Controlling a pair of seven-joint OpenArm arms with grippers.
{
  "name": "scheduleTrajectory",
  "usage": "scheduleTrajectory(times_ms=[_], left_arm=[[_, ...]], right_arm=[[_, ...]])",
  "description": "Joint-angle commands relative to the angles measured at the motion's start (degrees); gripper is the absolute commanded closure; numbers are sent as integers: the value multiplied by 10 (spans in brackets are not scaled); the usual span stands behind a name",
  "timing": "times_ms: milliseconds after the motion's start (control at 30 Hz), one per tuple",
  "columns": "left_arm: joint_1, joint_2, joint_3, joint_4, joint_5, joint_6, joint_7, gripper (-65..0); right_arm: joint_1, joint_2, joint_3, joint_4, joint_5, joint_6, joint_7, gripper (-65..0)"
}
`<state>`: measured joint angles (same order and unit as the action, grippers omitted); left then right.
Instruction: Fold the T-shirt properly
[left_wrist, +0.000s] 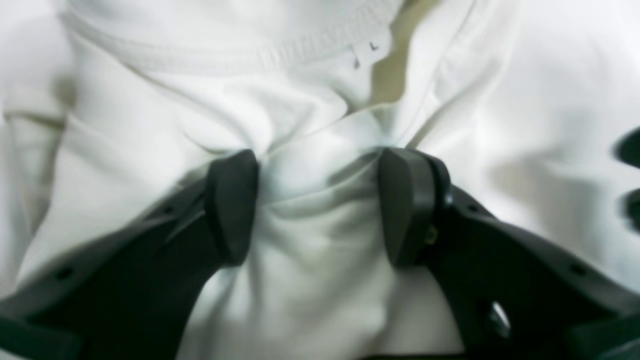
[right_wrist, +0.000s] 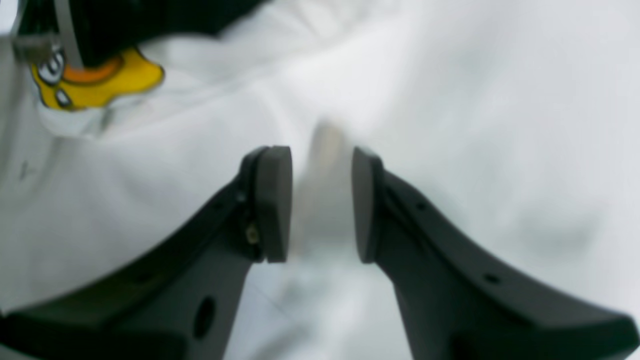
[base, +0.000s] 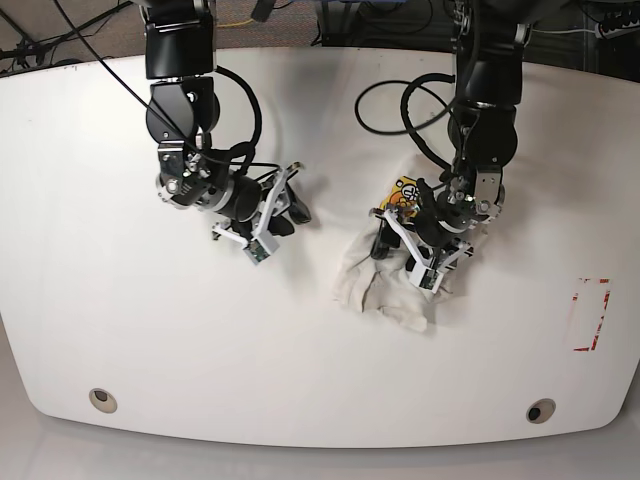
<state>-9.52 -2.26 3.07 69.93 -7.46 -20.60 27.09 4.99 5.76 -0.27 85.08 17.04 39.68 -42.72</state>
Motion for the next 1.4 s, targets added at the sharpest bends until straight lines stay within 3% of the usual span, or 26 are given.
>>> scheduleTrajectory(times_ms=[0, 167, 333, 667, 967, 1200, 1367], left_arm=[[1, -39, -3, -44, 21, 14, 13, -360], [-16, -119, -13, -98, 18, 14, -7, -360], [-19, -195, -109, -135, 18, 10, -8, -360], [19, -306, -209, -139, 17, 2, -9, -361], [42, -341, -278, -127, 21, -95, -7, -360], [85, -335, -287, 30, 17, -100, 30, -360], [102, -278, -286, 149, 22, -99, 54, -361]], right_arm=[[8, 17, 24, 19, 45, 3, 9, -195], [-4, 52, 42, 53, 95, 3, 9, -195], [-10, 84, 43, 93, 108, 3, 9, -195], [-29, 86, 81, 143, 104, 3, 9, -195], [-70, 98, 81, 196, 104, 3, 9, -195], [-74, 122, 81, 203, 103, 3, 11, -195], [-67, 150, 88, 198, 73, 3, 33, -195]])
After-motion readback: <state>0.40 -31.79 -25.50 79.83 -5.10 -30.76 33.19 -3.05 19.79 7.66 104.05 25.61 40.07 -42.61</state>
